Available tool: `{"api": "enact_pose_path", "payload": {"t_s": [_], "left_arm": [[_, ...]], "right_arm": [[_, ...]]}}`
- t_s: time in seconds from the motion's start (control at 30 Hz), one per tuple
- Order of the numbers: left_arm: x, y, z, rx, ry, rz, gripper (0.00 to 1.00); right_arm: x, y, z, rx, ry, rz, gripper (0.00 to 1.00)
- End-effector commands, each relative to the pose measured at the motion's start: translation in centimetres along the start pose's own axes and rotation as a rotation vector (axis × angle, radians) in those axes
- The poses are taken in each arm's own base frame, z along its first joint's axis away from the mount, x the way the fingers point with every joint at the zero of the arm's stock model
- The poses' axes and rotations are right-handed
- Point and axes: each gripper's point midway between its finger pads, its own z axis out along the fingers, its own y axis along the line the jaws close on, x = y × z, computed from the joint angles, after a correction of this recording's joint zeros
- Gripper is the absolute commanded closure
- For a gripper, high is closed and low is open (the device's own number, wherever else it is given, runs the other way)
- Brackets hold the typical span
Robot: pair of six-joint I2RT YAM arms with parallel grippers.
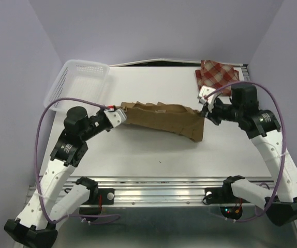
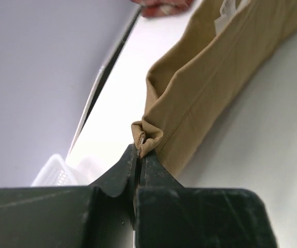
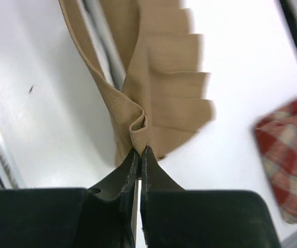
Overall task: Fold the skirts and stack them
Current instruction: Flatten the skirt out
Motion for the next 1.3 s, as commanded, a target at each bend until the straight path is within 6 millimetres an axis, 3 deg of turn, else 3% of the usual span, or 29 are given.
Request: {"api": "enact_pose_path", "payload": {"t_s": [0.0,0.03,0.1,0.13,0.17,0.2,0.3,0.33,0.37,0.43,0.47,0.53,0.57,0.63,0.67,0.7,0.73,0.8,0.87,0.97,1.03,1.07,1.1,1.13,1.17,1.23,1.27], "left_arm": [[-4.6,9.2,-3.5,-0.446,-0.106,-0.331,1.00],[-7.1,11.5,-4.8,-0.521,-0.182,-0.326,1.00],[-9.2,13.4,-5.3,-0.568,-0.250,-0.350,1.00],[-11.0,14.6,-6.0,-0.586,-0.293,-0.353,1.00],[-11.5,14.9,-5.7,-0.575,-0.303,-0.354,1.00],[-11.0,15.2,-4.1,-0.542,-0.283,-0.368,1.00],[-10.3,16.9,-1.4,-0.541,-0.271,-0.336,1.00],[-10.0,17.5,-0.8,-0.551,-0.271,-0.321,1.00],[-8.8,17.9,0.9,-0.538,-0.251,-0.321,1.00],[-9.3,20.2,1.6,-0.565,-0.292,-0.286,1.00],[-8.1,20.7,3.6,-0.537,-0.277,-0.299,1.00],[-8.6,22.4,4.4,-0.538,-0.313,-0.292,1.00],[-8.9,23.9,5.0,-0.541,-0.329,-0.293,1.00],[-9.9,25.4,5.6,-0.534,-0.364,-0.273,1.00],[-10.8,27.4,5.7,-0.554,-0.386,-0.257,1.00],[-11.4,28.3,5.7,-0.560,-0.402,-0.246,1.00],[-13.6,29.9,4.7,-0.577,-0.449,-0.211,1.00],[-13.6,31.1,5.5,-0.561,-0.463,-0.198,1.00],[-15.1,32.4,4.8,-0.569,-0.494,-0.159,1.00],[-14.4,32.1,5.5,-0.534,-0.486,-0.145,1.00],[-13.8,30.6,6.0,-0.475,-0.475,-0.119,1.00],[-11.5,29.0,7.2,-0.436,-0.432,-0.143,1.00],[-11.5,27.6,7.0,-0.395,-0.435,-0.125,1.00],[-10.5,26.5,7.3,-0.373,-0.415,-0.114,1.00],[-7.2,24.2,8.6,-0.327,-0.358,-0.151,1.00],[-5.3,21.9,8.7,-0.300,-0.316,-0.132,1.00],[-1.9,19.4,9.6,-0.265,-0.256,-0.173,1.00]], "right_arm": [[-5.5,-8.0,-4.6,0.292,-0.098,0.067,0.99],[-6.4,-9.9,-5.5,0.356,-0.121,0.070,0.99],[-8.5,-12.8,-6.7,0.434,-0.161,0.053,0.99],[-9.1,-13.8,-7.0,0.456,-0.176,0.067,0.99],[-9.6,-14.6,-6.9,0.466,-0.184,0.065,0.99],[-9.5,-15.4,-5.7,0.448,-0.178,0.077,0.99],[-10.5,-18.1,-4.7,0.484,-0.215,0.050,0.99],[-9.4,-19.2,-3.0,0.476,-0.195,0.059,0.99],[-9.2,-19.9,-2.1,0.474,-0.196,0.053,0.99],[-8.7,-22.8,0.0,0.486,-0.199,0.050,0.99],[-8.7,-23.9,0.5,0.486,-0.201,0.051,0.99],[-9.0,-26.4,0.6,0.494,-0.231,0.058,0.99],[-10.2,-28.7,0.9,0.510,-0.259,0.041,0.99],[-11.8,-31.1,0.4,0.534,-0.307,0.027,0.99],[-13.6,-33.3,-0.3,0.563,-0.353,-0.013,0.99],[-14.5,-34.1,-0.7,0.578,-0.374,-0.034,0.99],[-15.4,-34.8,-1.1,0.596,-0.393,-0.053,0.99],[-16.2,-36.0,-0.8,0.609,-0.418,-0.087,0.99],[-18.2,-36.4,-2.4,0.641,-0.468,-0.134,0.99],[-18.7,-36.0,-2.9,0.647,-0.490,-0.159,0.99],[-18.0,-34.7,-2.4,0.611,-0.469,-0.195,0.99],[-17.3,-34.0,-1.8,0.581,-0.458,-0.192,0.99],[-16.8,-33.2,-1.2,0.551,-0.458,-0.192,0.99],[-17.1,-32.3,-2.0,0.554,-0.467,-0.229,0.99],[-14.2,-31.2,0.8,0.486,-0.422,-0.189,0.99],[-12.6,-29.0,2.3,0.406,-0.406,-0.217,0.99],[-9.5,-27.3,4.8,0.334,-0.361,-0.176,0.99]]}}
